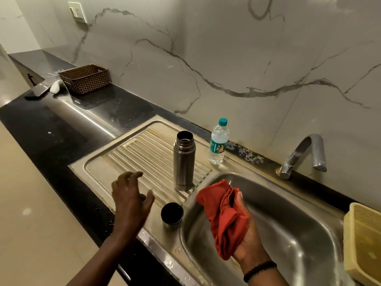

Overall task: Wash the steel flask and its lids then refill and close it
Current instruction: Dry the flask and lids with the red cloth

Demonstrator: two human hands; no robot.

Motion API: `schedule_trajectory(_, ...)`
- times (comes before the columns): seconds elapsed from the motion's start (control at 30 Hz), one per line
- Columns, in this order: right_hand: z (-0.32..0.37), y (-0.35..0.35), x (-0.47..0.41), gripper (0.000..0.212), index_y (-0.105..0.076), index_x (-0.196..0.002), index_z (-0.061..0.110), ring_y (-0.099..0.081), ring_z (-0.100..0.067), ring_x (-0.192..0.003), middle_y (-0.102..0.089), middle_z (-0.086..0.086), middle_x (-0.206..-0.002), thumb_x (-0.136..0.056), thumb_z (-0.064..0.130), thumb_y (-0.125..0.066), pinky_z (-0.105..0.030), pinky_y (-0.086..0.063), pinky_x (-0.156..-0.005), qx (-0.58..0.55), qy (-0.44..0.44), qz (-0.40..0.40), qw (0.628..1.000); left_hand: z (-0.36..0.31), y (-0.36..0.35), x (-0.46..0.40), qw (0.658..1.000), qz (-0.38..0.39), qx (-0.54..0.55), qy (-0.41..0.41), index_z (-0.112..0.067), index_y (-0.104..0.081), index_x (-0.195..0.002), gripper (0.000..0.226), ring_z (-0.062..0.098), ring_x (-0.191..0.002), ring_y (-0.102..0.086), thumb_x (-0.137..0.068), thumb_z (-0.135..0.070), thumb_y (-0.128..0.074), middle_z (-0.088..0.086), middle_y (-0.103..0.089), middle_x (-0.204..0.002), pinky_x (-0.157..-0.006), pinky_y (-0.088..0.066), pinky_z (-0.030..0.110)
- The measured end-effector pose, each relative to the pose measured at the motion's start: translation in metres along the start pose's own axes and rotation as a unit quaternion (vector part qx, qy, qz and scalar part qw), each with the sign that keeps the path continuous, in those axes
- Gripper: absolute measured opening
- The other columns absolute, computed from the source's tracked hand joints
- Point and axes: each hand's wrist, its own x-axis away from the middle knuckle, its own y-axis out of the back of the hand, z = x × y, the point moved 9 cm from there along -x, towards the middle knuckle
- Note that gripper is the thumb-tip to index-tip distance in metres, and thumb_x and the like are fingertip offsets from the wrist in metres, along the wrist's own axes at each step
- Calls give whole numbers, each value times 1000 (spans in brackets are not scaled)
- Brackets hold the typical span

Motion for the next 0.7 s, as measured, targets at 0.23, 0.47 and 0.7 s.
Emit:
schedule_trajectory(0.23,76,81,65,55,-57,-136,10,-63,-34,-114,-60,-19,-133,-85,29,-64,-47,-51,-97,90,49,-32,994,-111,-80,71,819,351,433,135,-31,-59,-114,37,8,-99,-70,-86,-54,-65,-9,-73,-107,-79,-54,16)
schedule_trajectory(0.47,109,75,99,79,-65,-127,7,-60,-36,-121,-60,-22,-131,-59,39,-92,-52,-51,-97,126,56,33,990,-146,-87,55,885,274,375,-7,-26,-68,-121,31,3,-110,-66,-93,-38,-66,-17,-73,-113,-99,-51,30)
schedule_trajectory(0.7,136,122,125,37,-63,-122,3,-67,-32,-109,-70,-19,-116,-85,8,-66,-42,-55,-93,304,88,-97,944,-162,-122,61,877,298,371,65,-38,-58,-101,7,-11,-88,-64,-101,-31,-56,-19,-70,-95,-78,-52,18)
